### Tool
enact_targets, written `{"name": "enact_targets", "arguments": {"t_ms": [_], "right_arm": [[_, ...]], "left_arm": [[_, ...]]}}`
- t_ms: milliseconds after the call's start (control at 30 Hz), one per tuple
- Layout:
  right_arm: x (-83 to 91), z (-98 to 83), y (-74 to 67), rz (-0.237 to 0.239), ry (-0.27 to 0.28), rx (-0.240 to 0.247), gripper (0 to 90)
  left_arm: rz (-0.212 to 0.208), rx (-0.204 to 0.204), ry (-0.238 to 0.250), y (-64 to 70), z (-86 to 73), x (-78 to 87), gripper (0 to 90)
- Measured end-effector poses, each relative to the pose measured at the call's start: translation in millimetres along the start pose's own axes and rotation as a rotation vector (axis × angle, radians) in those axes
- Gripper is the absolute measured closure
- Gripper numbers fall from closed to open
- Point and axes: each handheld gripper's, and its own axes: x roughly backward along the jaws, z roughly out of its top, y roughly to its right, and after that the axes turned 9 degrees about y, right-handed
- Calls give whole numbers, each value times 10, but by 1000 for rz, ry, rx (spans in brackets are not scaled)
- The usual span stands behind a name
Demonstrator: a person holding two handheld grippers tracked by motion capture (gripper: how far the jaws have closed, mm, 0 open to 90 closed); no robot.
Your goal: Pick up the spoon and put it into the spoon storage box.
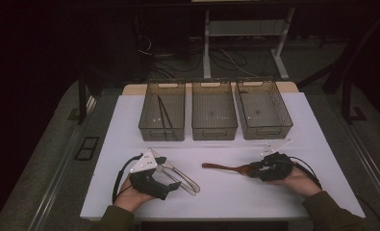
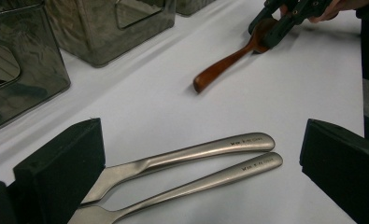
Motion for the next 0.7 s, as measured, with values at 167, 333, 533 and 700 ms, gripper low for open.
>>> {"name": "enact_targets", "arguments": {"t_ms": [167, 333, 533, 700], "right_arm": [[7, 1, -3, 5, -10, 8, 668], [11, 1, -2, 8, -13, 11, 685], [20, 0, 3, 22, -21, 10, 746], [24, 0, 7, 32, -26, 8, 778]], "left_arm": [[-1, -1, 0, 2, 0, -1, 0], [0, 0, 0, 0, 0, 1, 0], [0, -1, 0, 1, 1, 1, 0], [0, -1, -1, 0, 0, 3, 0]]}}
